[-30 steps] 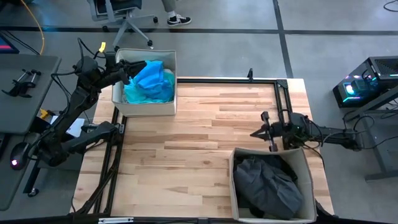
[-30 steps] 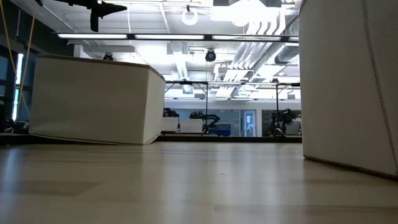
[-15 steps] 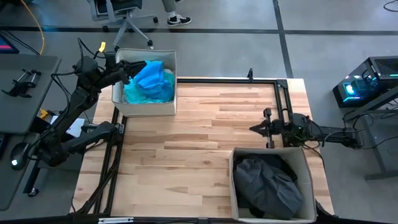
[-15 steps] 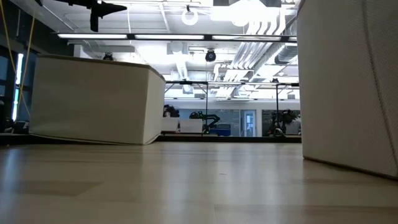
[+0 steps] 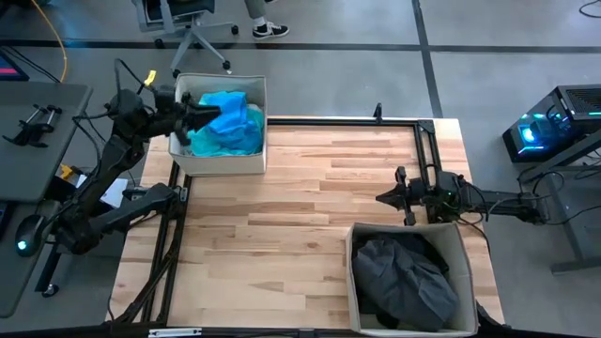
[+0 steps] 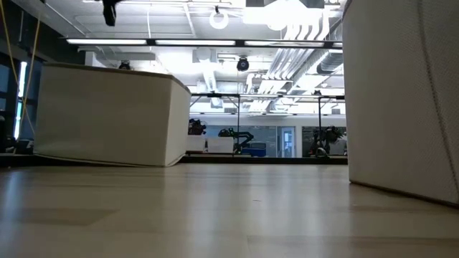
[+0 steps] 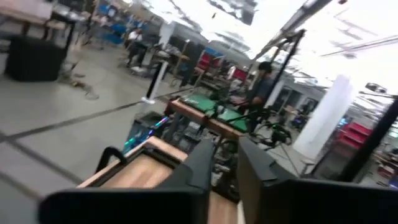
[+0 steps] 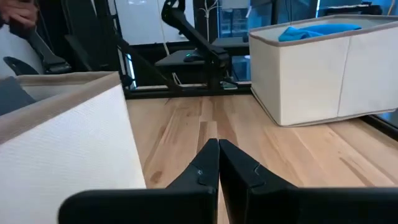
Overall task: Sort clothes
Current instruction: Return to Home Position
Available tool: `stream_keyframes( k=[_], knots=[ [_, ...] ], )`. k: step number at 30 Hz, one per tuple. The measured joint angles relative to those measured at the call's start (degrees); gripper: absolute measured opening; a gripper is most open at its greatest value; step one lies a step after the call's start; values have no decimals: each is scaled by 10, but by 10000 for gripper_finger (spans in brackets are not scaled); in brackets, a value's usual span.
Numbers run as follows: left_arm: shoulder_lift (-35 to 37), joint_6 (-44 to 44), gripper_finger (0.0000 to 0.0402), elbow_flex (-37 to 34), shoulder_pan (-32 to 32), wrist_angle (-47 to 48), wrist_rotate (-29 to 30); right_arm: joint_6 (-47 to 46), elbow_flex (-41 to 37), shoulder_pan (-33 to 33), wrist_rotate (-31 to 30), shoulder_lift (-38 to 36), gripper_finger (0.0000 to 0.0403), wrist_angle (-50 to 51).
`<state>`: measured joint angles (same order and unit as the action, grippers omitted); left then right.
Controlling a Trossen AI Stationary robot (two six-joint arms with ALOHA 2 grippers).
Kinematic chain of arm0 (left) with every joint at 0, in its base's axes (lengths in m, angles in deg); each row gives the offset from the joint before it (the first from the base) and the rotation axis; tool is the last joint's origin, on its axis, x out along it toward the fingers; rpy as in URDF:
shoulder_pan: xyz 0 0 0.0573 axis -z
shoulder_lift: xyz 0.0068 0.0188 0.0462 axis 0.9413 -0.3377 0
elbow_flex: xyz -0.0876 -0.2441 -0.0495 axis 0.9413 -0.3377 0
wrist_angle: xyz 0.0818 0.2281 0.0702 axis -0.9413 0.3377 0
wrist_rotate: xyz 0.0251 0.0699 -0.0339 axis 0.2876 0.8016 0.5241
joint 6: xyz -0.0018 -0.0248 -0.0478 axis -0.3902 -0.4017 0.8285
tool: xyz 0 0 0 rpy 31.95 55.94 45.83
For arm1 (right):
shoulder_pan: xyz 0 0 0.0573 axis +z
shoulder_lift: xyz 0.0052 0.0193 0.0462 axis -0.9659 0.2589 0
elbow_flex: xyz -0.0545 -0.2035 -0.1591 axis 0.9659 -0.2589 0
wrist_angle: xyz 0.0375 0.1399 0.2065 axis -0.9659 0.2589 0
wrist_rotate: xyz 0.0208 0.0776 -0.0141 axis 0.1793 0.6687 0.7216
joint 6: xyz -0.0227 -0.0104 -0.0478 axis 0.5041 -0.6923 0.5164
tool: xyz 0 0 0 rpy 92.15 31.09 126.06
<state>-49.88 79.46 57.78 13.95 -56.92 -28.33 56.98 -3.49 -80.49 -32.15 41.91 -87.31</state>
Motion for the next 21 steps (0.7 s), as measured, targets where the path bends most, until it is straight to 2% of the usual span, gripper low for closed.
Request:
stream_keyframes(
  k=[2,4,11,14,17,19,21],
  knots=[
    [25,1,8,0,12,7,2,-1,0,0,-1,0,0,0],
    [52,0,7,0,32,19,24,-1,0,0,-1,0,0,0],
    [131,-67,1,-18,151,103,187,0,0,0,-1,0,0,0],
    [136,-54,0,-85,201,38,227,0,0,0,-1,0,0,0],
    [125,-37,0,-164,258,-71,230,0,0,0,-1,0,0,0],
    [118,-66,0,-200,293,-100,231,0,0,0,-2,0,0,1],
    [116,-117,0,-218,322,-88,234,0,0,0,-2,0,0,1]
  ],
)
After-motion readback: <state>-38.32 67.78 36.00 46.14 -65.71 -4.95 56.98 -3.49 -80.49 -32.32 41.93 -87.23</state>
